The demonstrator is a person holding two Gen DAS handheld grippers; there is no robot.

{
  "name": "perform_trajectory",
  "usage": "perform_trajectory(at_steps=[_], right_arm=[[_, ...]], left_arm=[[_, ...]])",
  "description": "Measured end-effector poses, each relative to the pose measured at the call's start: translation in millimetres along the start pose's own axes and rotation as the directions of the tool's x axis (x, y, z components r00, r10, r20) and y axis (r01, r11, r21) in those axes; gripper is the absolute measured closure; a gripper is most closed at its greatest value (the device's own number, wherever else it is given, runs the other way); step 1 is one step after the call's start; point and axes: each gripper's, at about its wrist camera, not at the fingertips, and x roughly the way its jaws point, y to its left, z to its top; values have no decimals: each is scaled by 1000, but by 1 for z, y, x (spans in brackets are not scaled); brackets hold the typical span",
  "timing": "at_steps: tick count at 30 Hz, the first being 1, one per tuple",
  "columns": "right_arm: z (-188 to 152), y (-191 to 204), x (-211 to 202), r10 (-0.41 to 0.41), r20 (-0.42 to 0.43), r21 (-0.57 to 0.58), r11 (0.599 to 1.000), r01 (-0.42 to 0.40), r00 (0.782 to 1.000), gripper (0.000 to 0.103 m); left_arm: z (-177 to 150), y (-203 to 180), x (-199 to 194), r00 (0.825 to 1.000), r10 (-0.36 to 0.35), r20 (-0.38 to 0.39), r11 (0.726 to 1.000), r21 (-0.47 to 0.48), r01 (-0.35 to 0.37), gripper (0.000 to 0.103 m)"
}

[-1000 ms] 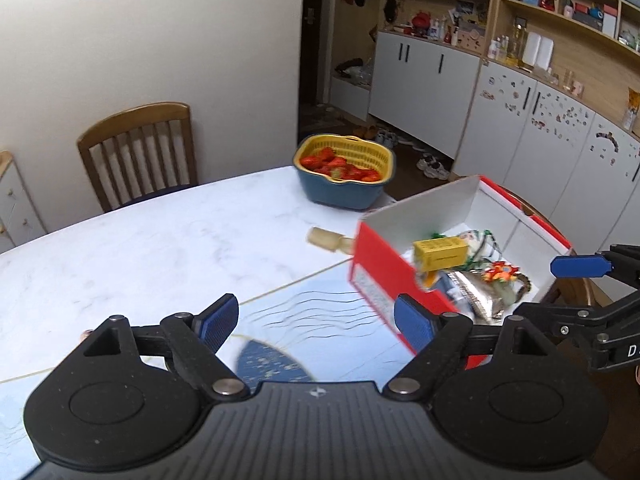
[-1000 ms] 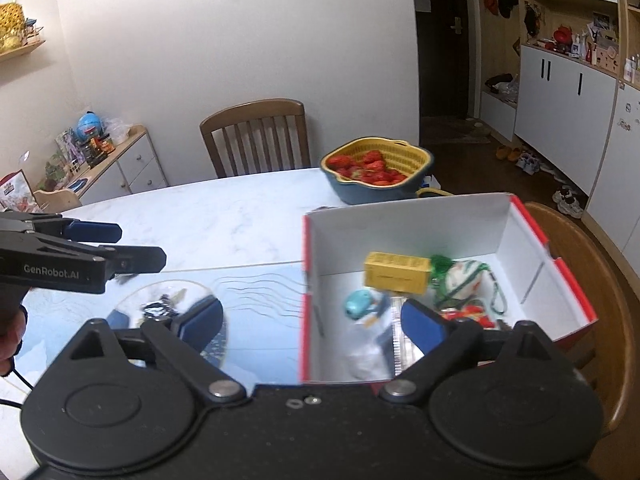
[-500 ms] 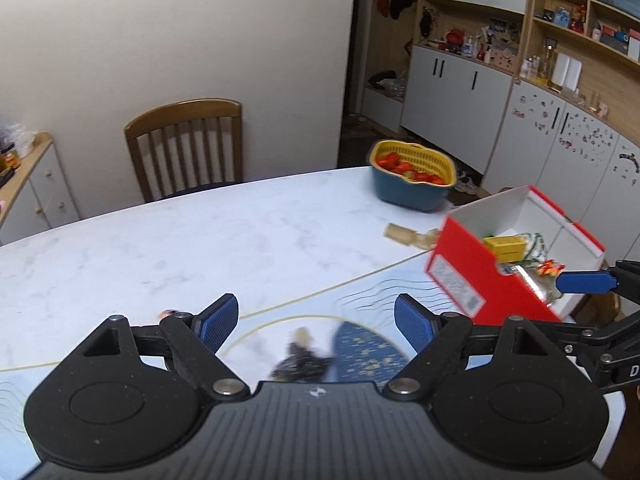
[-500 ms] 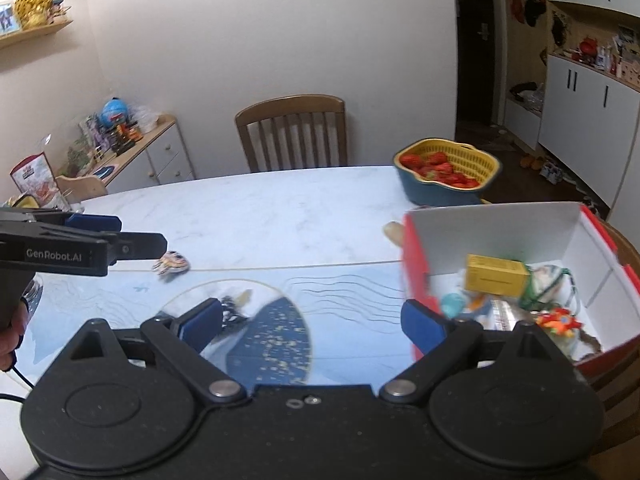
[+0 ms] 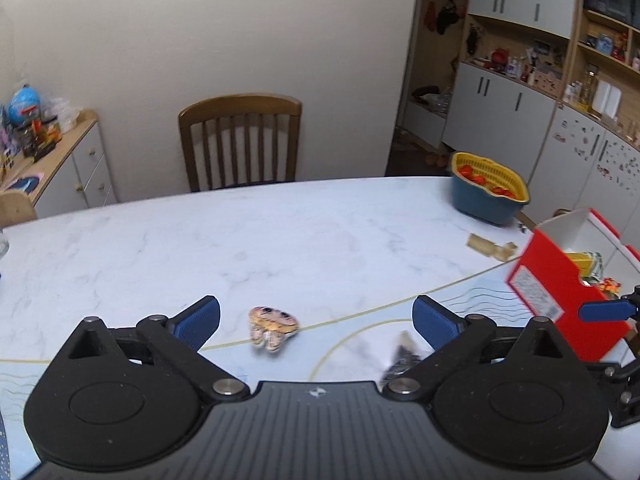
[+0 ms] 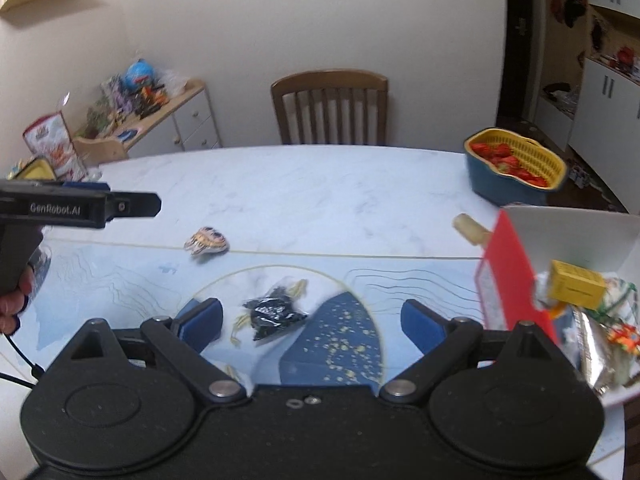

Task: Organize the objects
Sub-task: 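Withdraw both tools from the shoebox toward the plush and black bead bag, then grasp the cartoon plush with the left tool while the right tool grasps the black bead bag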

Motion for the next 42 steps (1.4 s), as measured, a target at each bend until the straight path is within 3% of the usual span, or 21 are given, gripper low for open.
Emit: perform_trajectory(at_steps=[12,21,27,42], right_arm=[[4,23,73,27,-89,-63,997,-33,996,8],[1,26,114,29,-159,-99,994,-45,987,15],[0,27,130,18,-178,-130,991,-42,984,19],[-4,36,147,19,-201,-148,988,-50,979,39]], left_arm=[[-18,34,68,995,38,-91,999,-22,-40,0],[-25,43,106,995,22,-98,1000,7,-22,0],[-27,43,125,993,36,-112,999,13,-35,0],[-39,40,148,993,58,-107,996,80,-49,0]])
